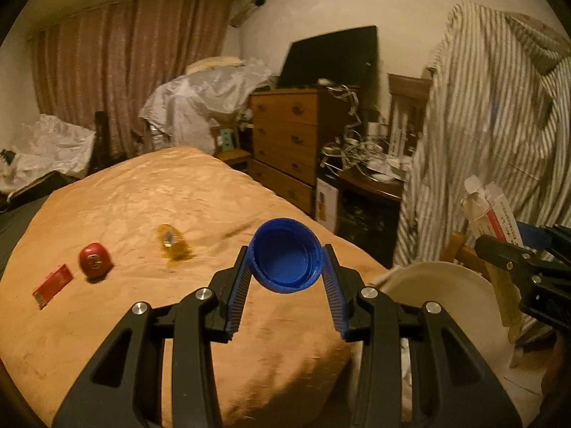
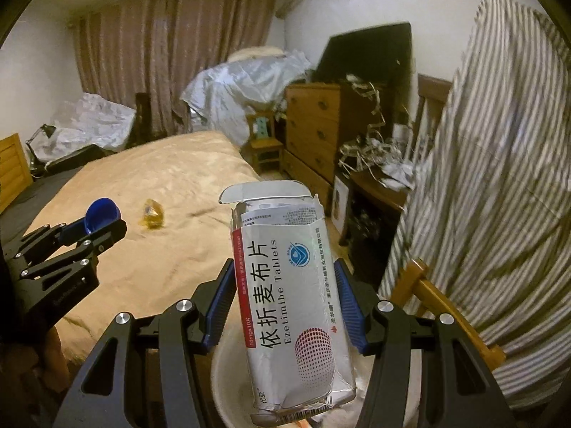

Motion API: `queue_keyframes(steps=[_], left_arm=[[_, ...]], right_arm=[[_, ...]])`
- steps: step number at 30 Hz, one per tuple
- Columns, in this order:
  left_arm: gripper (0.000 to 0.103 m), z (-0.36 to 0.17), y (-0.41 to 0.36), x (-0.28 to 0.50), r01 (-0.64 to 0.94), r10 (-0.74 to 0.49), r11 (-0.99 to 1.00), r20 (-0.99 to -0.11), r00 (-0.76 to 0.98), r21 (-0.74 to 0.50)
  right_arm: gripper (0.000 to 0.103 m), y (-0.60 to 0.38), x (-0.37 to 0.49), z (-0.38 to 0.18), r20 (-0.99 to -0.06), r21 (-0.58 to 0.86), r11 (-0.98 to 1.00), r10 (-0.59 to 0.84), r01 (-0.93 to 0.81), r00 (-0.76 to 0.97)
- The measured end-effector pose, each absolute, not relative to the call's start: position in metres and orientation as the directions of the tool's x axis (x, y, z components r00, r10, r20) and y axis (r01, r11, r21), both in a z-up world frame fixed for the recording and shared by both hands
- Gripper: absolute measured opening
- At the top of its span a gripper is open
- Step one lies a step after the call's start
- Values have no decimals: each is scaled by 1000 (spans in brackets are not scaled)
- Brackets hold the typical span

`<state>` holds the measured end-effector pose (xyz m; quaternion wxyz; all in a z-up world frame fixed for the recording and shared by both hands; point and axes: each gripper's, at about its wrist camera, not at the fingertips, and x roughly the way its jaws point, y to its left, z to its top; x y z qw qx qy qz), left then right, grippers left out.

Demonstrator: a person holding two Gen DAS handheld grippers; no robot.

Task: Collect trash
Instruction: 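Lift the medicine box and blue cap and carry them toward the bucket, then open both tools over the bucket to drop the cap and medicine box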

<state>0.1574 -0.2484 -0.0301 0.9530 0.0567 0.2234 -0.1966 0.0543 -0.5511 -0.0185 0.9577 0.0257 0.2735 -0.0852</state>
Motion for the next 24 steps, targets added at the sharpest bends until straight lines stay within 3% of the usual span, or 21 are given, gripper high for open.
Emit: queue_keyframes(steps=[17, 24], left_arm=[[38, -66, -355, 154, 635, -510, 772, -612, 605, -16], [38, -87, -375, 152, 667, -506, 745, -657, 558, -7]], right_arm=[[56, -665, 83, -59, -742, 86, 963, -111, 257, 662], [56, -674, 91, -74, -786, 126, 953, -73, 275, 614]])
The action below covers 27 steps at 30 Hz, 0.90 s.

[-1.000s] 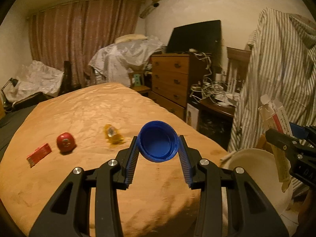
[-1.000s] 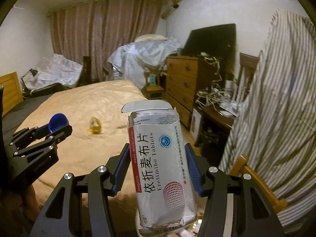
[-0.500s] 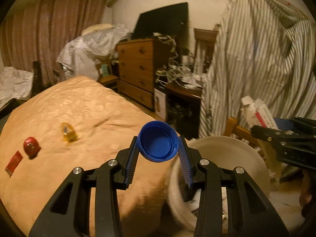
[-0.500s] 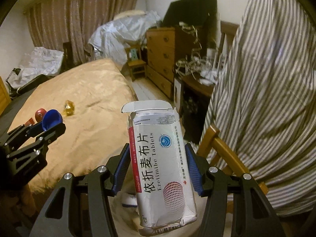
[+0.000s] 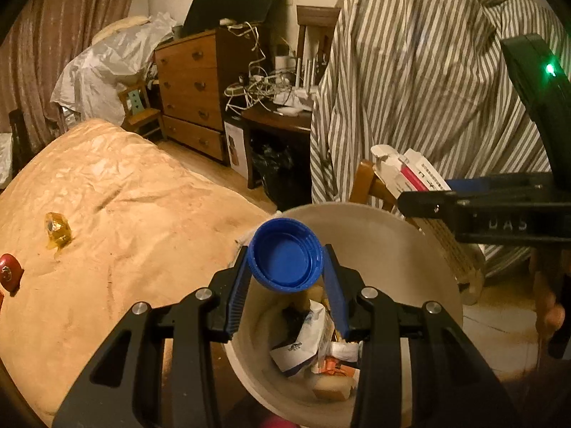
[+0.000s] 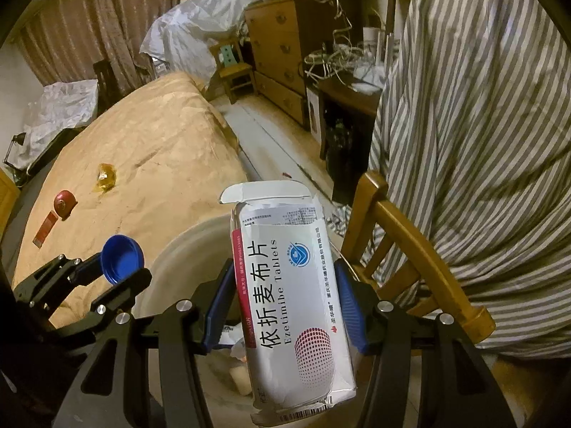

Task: Collect trash
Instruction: 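Open both tools over the bucket to drop the cap and medicine box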

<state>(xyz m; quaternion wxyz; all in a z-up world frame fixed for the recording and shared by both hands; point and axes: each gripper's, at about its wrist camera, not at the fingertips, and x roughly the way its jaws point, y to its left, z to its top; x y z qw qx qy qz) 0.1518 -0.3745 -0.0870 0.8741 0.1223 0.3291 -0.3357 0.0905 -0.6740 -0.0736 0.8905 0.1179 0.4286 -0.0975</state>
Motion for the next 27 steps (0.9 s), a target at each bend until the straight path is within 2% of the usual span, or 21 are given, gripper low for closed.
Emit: queue_keyframes(steps=[15, 18, 19, 21, 27], left_arm=[[38, -92, -379, 155, 662, -493, 749, -671, 555, -3], [39, -93, -379, 156, 661, -488, 751, -673, 556, 1], [41, -94, -379, 156, 662, -488, 749, -675, 553, 1], [58, -97, -377, 156, 657, -483, 754, -675, 558, 4], [60, -101, -373, 158, 652, -478, 758, -679, 557, 1]], right_arm=[[56, -665, 90, -88, -798, 136, 954, -54, 267, 600], [60, -666, 90, -88, -797, 140, 953, -53, 270, 601], [62, -667, 90, -87, -795, 154, 950, -45, 273, 606], [65, -670, 88, -84, -789, 168, 945, -41, 279, 613], [65, -671, 84, -79, -778, 184, 942, -36, 282, 627]])
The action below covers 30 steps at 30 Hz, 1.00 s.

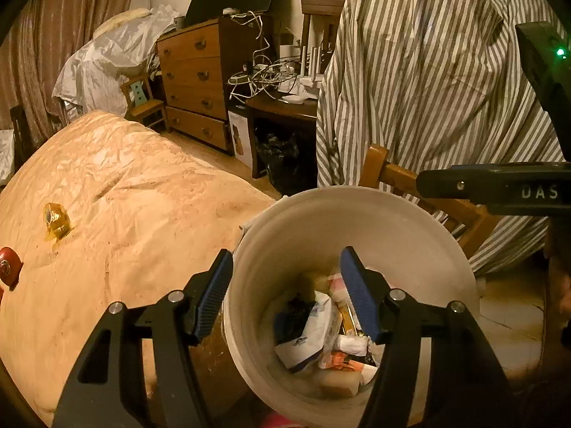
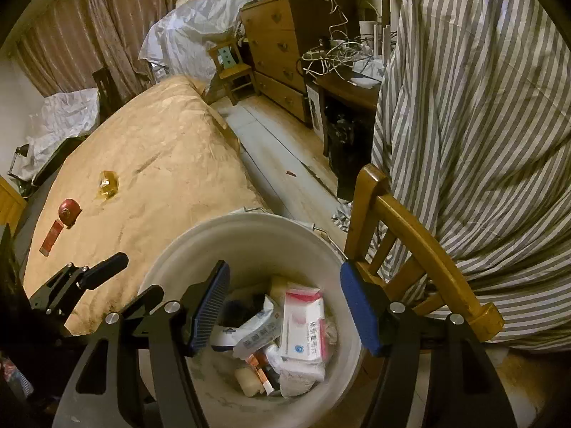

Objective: Collect trash

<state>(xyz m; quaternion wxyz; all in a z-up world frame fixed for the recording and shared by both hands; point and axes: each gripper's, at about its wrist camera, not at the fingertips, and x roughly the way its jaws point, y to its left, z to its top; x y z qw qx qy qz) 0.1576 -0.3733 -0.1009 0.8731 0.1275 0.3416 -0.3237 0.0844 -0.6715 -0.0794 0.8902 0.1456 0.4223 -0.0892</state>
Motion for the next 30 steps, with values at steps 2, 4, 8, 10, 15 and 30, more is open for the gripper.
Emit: queue_keyframes(steps=[2, 4, 8, 10, 15, 30], left_arm=[[60, -101, -374, 157, 652, -477, 758, -678, 559, 5], [60, -100, -373, 155, 652, -478, 758, -677, 560, 5], [60, -99, -372, 154, 650, -476, 760, -677, 561, 5], [60, -98, -371, 154, 647, -474, 762, -676, 564, 6], [62, -95, -365, 150, 645, -474, 765, -669, 572, 9], [69, -70, -327, 109, 664, -511, 747, -601, 615, 45]], right_arm=[[65, -670, 84, -80, -776, 184, 943, -34, 278, 630], [65, -667, 84, -80, -774, 186, 944, -29, 271, 632], [65, -663, 81, -79, -767, 186, 947, -26, 261, 641], [66, -660, 77, -75, -757, 184, 949, -29, 256, 653], [72, -653, 62, -63, -729, 176, 953, -43, 248, 683], [82, -589, -55, -39, -562, 81, 967, -155, 240, 813]])
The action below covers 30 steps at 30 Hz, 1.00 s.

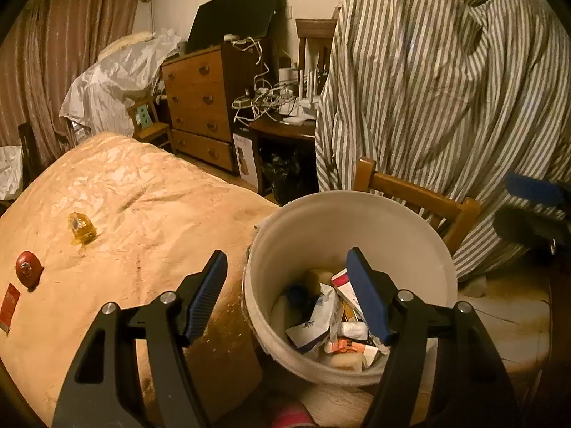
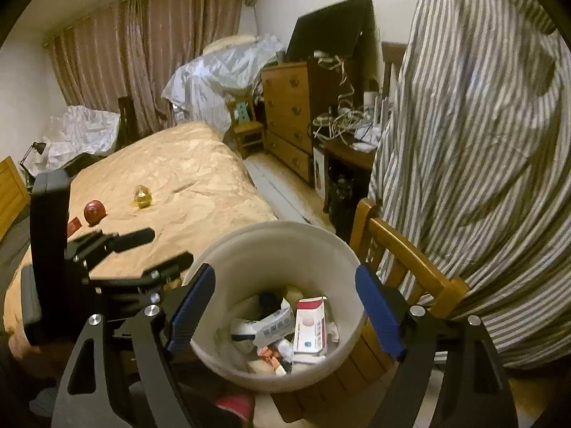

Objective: Collect trash

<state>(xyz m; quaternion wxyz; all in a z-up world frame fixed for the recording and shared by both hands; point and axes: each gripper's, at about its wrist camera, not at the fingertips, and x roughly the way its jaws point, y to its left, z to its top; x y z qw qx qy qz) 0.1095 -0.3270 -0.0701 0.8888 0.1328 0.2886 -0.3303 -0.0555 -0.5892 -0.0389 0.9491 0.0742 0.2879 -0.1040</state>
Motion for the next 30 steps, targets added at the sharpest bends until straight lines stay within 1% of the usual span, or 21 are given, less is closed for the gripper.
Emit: queue_keyframes(steps=[6, 8, 9, 10, 12, 16, 20, 25, 28, 30], left_arm=[[82, -59, -300, 80, 679, -534, 730, -560, 633, 72], [84, -56, -290, 71, 681, -539, 729, -555, 634, 70], [88, -56, -286, 68, 684, -543, 727, -553, 632, 67], [90, -54, -280, 63, 684, -547, 726, -547, 634, 68], [97, -50, -268, 54, 680, -551, 730, -526, 648, 73], [97, -40, -250, 43, 662, -556, 748, -500, 664, 48], [97, -35, -236, 32, 659, -565, 752, -494, 661, 21], [97, -28, -225, 14, 678, -592, 735, -473, 652, 14], [97, -21, -221, 7, 673, -591, 739, -455, 666, 26], [97, -18, -218, 4, 670, -590, 742, -449, 671, 25]], right_arm=[[90, -557, -108, -45, -493, 30, 963, -219, 268, 842], [95, -548, -123, -47, -475, 17, 961, -236, 277, 848], [97, -543, -132, -47, -464, 13, 960, -244, 281, 852], [98, -539, -141, -46, -452, 15, 958, -248, 285, 857], [98, -533, -154, -42, -429, 19, 956, -257, 293, 866], [98, -526, -182, -29, -380, 35, 951, -272, 308, 884], [98, -521, -202, -18, -348, 38, 947, -288, 320, 892], [98, -522, -206, -17, -371, 44, 944, -289, 328, 882], [98, -525, -204, -19, -404, 47, 946, -276, 321, 872], [98, -527, -206, -19, -408, 50, 945, -275, 323, 871]])
